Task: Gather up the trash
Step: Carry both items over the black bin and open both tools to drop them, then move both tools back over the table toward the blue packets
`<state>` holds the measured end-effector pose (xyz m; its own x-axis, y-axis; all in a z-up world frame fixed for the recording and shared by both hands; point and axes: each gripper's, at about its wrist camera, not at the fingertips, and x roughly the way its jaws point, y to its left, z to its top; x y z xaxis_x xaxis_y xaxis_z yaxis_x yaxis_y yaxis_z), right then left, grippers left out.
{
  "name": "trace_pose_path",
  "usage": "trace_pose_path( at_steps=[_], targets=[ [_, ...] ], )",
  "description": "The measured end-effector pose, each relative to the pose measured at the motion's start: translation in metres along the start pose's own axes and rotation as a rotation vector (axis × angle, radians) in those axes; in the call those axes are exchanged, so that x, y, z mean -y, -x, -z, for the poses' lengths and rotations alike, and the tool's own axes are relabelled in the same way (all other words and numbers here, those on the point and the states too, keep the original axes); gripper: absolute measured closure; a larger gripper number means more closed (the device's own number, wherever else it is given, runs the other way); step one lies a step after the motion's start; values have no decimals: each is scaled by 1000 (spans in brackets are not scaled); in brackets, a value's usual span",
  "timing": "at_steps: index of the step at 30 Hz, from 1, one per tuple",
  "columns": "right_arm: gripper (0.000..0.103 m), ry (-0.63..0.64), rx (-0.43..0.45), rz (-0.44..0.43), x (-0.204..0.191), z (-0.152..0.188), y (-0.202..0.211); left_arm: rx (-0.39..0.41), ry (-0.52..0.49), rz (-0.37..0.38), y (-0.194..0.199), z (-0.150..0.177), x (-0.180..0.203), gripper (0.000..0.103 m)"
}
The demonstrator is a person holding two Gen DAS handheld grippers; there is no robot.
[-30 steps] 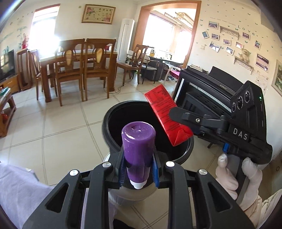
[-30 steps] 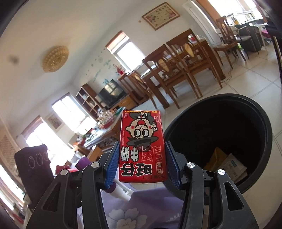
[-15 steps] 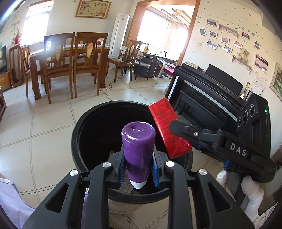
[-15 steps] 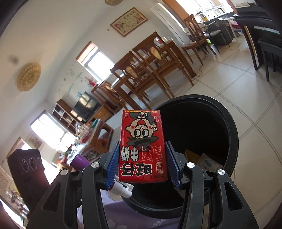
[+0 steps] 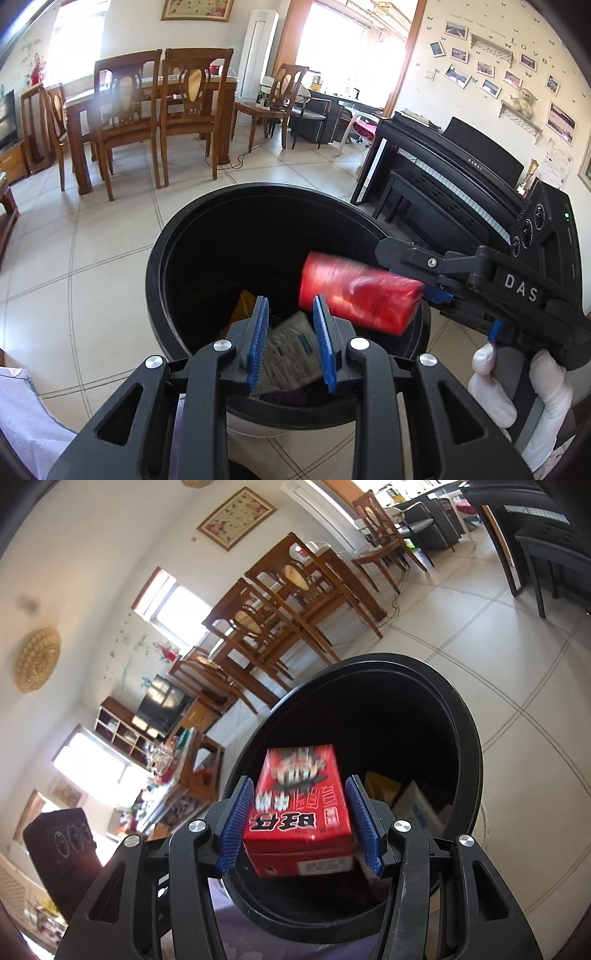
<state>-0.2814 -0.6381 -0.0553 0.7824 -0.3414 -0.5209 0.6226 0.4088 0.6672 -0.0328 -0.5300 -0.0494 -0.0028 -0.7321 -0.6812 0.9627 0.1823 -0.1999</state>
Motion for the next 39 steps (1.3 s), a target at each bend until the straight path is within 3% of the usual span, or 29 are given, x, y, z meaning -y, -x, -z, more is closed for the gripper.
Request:
trace_pose_path(
  at_steps=[3,6,8,11,13,17,20,24,31,35,39],
  targets=[
    [42,8,9,5,-2,1,-1,1,0,-12,7,4,-2,73],
    [42,22,17,3,-6,6,2,19,10,-33,22,10,-5,60],
    [42,44,20,-1,-11,9,2,38,25,-50,37,17,-8,59],
    [41,100,17,-17,-28,18,1,73,60,-78,68,32,-16,56],
    [36,150,15,-32,-44,27,1,101,76,-115,92,45,-23,42],
    [35,256,-20,-77,-80,49,-7,128,134,-193,141,76,-45,42],
    [31,340,-76,-127,-112,73,-15,147,221,-286,182,106,-70,34],
    [31,472,-166,-176,-162,113,-28,173,338,-431,238,150,-103,33],
    [31,667,-287,-255,-242,188,-41,221,551,-580,316,215,-157,33],
    [31,757,-327,-296,-287,227,-46,199,629,-647,345,247,-182,34],
    [31,823,-370,-329,-317,273,-45,180,666,-632,356,268,-195,35]
  ],
)
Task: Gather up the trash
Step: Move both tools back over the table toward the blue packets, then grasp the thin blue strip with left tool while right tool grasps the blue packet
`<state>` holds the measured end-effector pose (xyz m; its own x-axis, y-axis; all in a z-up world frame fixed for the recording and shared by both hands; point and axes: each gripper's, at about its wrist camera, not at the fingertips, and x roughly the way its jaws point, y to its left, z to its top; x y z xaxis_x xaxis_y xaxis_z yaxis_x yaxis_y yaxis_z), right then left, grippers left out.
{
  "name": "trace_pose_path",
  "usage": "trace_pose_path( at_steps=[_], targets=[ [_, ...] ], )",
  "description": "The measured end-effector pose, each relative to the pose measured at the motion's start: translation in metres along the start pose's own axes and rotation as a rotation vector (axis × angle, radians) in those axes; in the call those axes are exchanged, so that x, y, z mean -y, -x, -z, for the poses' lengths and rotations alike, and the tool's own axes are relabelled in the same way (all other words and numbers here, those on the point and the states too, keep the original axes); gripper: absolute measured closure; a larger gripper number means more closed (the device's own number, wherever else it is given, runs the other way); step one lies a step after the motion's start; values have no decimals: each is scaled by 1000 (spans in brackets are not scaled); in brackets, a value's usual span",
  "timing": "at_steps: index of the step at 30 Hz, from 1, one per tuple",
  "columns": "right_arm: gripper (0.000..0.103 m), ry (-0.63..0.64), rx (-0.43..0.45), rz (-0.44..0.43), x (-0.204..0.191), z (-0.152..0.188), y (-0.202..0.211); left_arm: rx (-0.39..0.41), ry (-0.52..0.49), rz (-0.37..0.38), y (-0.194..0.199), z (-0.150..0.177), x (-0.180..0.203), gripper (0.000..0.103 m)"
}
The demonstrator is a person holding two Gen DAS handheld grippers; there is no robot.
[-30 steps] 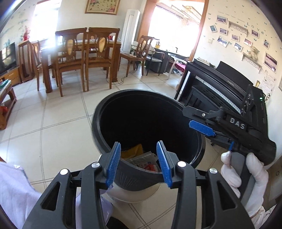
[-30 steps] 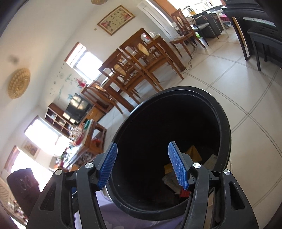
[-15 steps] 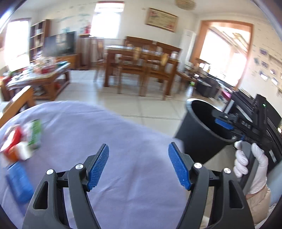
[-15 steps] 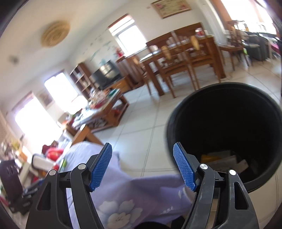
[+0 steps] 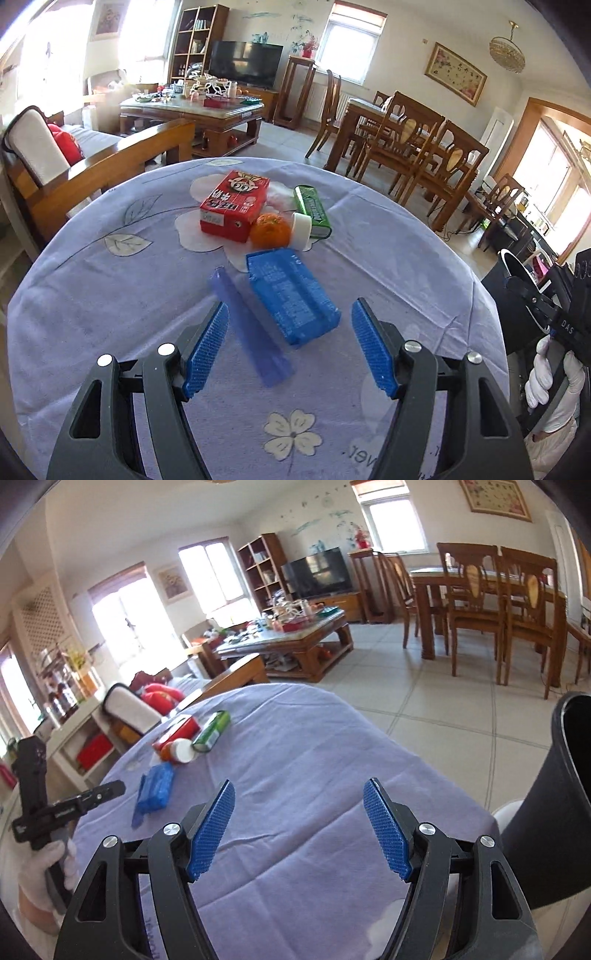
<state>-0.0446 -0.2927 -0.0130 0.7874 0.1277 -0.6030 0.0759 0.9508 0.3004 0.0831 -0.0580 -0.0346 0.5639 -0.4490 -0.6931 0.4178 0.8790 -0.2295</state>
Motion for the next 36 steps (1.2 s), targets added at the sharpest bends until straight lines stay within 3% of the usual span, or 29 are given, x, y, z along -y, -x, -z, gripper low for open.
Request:
trace_pose_path(
  at_steps=[4,10,20,24,27,36],
  targets=[
    [31,57,-36,-26,-37,6,-21,-30,11,-20,-3,10,-19,35],
    [31,126,-74,-54,-76,5,-38,-98,32,-34,-16,12,-40,47],
    [31,214,-135,-91,-117,-4,-65,-162,-53,-138,-34,7,-37,51],
    [31,274,-165,-86,-139,-8,-78,-164,-107,-240,-39,4,-38,88],
    [31,326,-192,-70,-156,-9,-90,-162,-96,-227,-35,3,-46,96],
    [31,417,-316,-51,-191,-7,-140,-82,-31,-186,-18,0,-58,99]
  ],
)
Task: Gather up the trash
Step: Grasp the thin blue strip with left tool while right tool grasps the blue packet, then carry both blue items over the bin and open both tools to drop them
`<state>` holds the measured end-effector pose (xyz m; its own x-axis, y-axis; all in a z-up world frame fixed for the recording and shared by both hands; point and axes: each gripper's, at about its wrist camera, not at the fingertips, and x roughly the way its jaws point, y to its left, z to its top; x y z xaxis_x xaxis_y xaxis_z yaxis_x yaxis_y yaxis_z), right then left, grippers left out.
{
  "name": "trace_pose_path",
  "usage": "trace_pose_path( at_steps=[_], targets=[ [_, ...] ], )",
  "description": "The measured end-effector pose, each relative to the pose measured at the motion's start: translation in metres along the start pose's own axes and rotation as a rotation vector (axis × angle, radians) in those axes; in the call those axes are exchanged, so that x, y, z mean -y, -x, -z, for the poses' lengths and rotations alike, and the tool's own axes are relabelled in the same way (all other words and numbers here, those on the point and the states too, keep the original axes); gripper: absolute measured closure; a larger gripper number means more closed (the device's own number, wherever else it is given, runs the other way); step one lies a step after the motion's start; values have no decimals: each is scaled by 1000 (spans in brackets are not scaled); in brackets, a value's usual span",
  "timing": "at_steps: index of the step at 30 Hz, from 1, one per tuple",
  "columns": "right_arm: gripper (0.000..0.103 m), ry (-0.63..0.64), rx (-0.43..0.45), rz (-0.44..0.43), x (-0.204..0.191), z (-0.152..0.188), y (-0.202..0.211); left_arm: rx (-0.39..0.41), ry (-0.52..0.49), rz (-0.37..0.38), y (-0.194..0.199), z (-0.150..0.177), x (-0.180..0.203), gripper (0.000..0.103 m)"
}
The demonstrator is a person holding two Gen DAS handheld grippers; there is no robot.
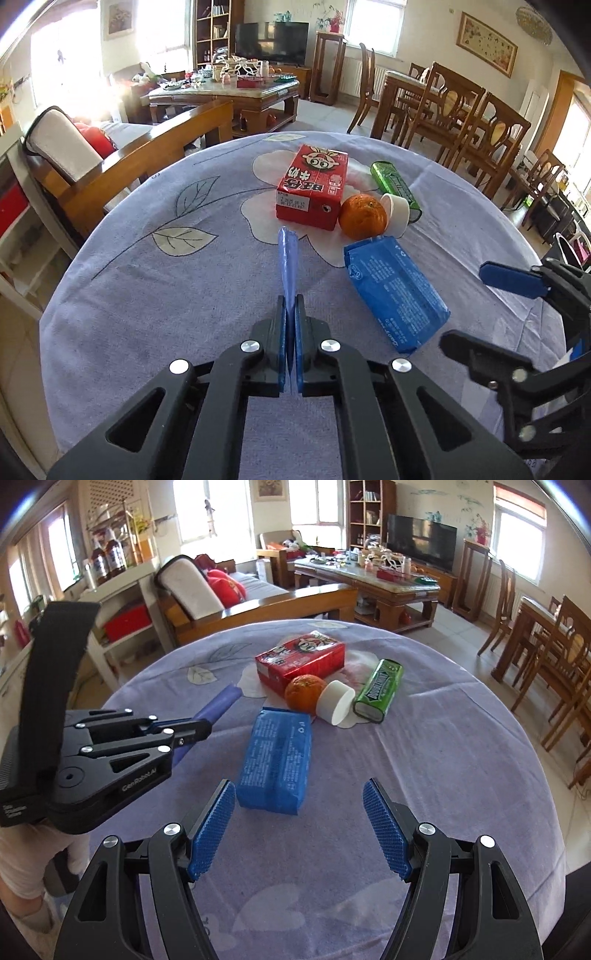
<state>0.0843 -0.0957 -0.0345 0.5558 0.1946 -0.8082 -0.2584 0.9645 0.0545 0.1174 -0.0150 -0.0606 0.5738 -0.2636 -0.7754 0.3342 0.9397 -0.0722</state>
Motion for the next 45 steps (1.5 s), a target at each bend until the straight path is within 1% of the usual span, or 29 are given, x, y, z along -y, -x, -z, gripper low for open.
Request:
trace_pose_path(
  at_steps=[2,3,4,5,6,8,10,12,16,19,22,23,28,32,35,36,38,42,43,45],
  targets=[
    [38,14,-35,8,-4,-5,-13,17,12,3,3,0,-3,99],
    [40,8,-40,-25,-4,-7,-17,22,16,8,4,-1,-4,99],
    [47,-4,-52,-57,-5,-9,-21,25,19,12,4,-2,-4,99],
    [49,-14,-62,-75,-4,-11,-24,31,23,15,6,-2,-6,99],
    [50,-17,-64,-61,-4,-12,-26,36,25,17,7,-2,-5,99],
    [50,-24,-71,-29,-6,-14,-29,46,35,20,8,-3,-6,99],
    [50,-40,-76,-50,-4,-15,-31,56,44,26,10,-4,-7,99],
    [50,-35,-75,-45,-5,-15,-34,63,52,27,11,-4,-8,99],
    [50,-42,-56,-68,-3,-19,-36,69,55,29,12,-5,-8,98],
    [55,-49,-34,-85,-3,-22,-37,78,68,34,14,-4,-11,98],
    [64,-54,-16,-91,-1,-23,-38,83,71,35,14,-4,-11,98],
    [65,-56,-15,-97,-1,-22,-37,84,68,34,15,-5,-11,98],
    [69,-65,24,-135,0,-19,-24,91,62,38,16,-6,-11,98],
    [69,-83,61,-151,4,-12,-4,125,56,60,21,-5,-11,98],
    [69,-102,87,-155,11,-1,13,175,25,78,30,-5,-9,98],
    [69,-108,95,-154,15,4,19,191,18,74,33,-4,-8,98],
    [69,-124,112,-146,22,14,31,214,19,94,37,-3,-6,98],
    [70,-161,148,-130,39,35,54,250,25,117,45,1,-1,98],
    [69,-169,156,-124,41,40,59,254,28,134,46,2,0,98],
    [70,-187,176,-114,49,50,70,260,13,148,49,3,7,98]
  ],
)
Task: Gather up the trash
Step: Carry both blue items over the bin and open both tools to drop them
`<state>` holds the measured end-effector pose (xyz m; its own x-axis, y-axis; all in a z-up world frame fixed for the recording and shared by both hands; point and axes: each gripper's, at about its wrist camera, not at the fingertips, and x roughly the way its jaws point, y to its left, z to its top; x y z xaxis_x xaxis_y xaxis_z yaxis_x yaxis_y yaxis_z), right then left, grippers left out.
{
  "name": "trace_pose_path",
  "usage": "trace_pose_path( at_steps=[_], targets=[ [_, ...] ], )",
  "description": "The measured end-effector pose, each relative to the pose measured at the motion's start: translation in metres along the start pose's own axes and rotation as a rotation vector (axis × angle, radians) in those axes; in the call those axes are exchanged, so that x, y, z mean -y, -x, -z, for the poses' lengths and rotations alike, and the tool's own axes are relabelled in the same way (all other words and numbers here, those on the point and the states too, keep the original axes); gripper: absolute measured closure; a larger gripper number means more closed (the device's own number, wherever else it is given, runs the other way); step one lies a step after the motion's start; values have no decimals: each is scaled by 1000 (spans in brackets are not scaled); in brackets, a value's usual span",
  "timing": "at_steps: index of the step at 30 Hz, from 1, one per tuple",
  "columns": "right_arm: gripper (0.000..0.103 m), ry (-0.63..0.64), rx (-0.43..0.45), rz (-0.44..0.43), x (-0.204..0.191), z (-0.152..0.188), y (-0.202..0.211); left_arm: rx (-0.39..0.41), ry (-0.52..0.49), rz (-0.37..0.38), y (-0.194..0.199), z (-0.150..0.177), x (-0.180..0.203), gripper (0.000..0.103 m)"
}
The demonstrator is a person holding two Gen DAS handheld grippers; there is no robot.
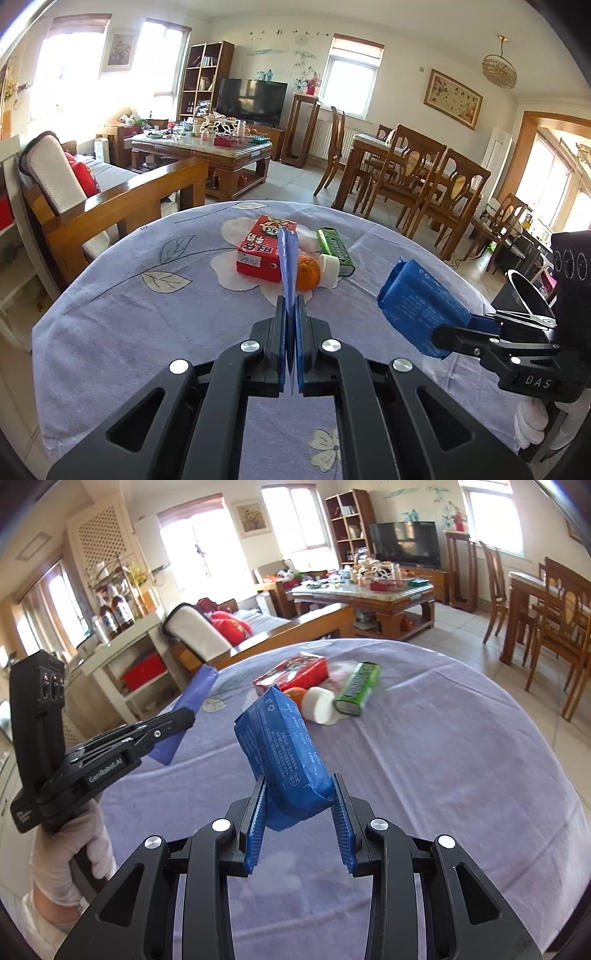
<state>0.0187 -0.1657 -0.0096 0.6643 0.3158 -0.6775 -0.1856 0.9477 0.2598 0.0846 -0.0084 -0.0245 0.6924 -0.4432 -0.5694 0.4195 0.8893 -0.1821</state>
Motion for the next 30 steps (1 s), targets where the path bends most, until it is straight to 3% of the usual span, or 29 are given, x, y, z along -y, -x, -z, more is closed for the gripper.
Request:
trace_pose_path(
  at_steps=[16,30],
  targets=[
    [69,-192,176,106,107,42,115,15,-183,150,-14,-3,129,98],
    [69,-386,340,248,223,89,217,-25,-315,358,-56,-5,261,98]
  ],
)
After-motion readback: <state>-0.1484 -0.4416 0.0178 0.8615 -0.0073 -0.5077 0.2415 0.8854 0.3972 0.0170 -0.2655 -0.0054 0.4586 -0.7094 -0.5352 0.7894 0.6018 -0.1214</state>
